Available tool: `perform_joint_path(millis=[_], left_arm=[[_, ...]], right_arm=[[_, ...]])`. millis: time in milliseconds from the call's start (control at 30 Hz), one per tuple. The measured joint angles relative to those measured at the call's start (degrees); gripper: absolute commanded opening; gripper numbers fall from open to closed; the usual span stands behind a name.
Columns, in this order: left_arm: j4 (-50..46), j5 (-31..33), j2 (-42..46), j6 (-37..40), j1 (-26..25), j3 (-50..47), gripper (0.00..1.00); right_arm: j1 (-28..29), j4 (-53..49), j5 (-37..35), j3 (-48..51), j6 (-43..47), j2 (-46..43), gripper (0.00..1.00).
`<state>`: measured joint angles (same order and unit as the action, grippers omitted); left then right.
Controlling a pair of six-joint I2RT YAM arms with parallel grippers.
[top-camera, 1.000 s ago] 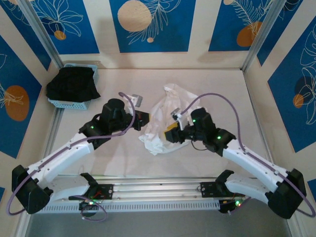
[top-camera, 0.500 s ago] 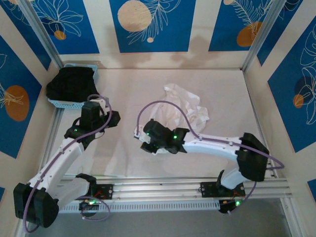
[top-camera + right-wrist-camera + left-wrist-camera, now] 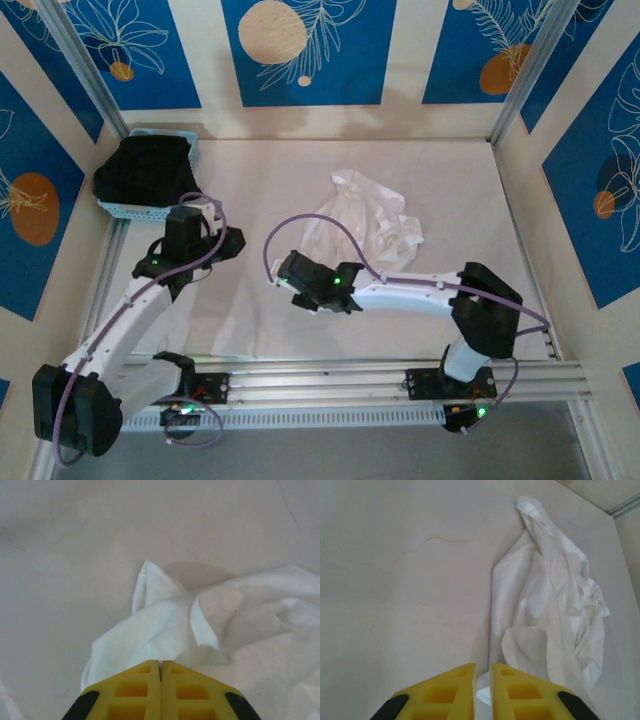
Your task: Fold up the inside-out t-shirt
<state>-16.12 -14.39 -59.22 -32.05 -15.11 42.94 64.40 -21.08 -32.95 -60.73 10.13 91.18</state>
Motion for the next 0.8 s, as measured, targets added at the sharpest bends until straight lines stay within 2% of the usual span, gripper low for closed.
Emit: perform_joint_path(millis=[100, 267, 400, 600, 667, 800], left_arm=[[1.07, -1.81, -0.79, -0.04, 0.00, -0.59, 0.15], [4.11, -6.38, -2.62, -0.48, -0.13, -1.81, 0.17], [6.32, -9.25, -3.56, -0.24, -1.90, -3.13, 0.25], [9.66, -11.15, -6.49, 2.32, -10.67, -3.69, 0.41], [10.67, -11.10, -9.35, 3.50, -14.23, -3.48, 0.44], [11.41, -11.15, -15.80, 3.96, -17.00, -1.33, 0.47]], right_arm=[[-1.60, 0.72, 4.26, 3.21, -1.68, -7.43, 0.02], [-7.56, 3.02, 14.34, 9.49, -6.16, -20.00, 0.01], [-12.28, 3.91, 21.59, 14.25, -9.94, -25.99, 0.01], [-19.98, 4.55, 32.41, 23.74, -17.29, -38.84, 0.02], [-22.53, 5.40, 35.23, 27.52, -20.46, -43.87, 0.02], [-24.81, 6.12, 37.99, 32.26, -24.52, -49.07, 0.02]])
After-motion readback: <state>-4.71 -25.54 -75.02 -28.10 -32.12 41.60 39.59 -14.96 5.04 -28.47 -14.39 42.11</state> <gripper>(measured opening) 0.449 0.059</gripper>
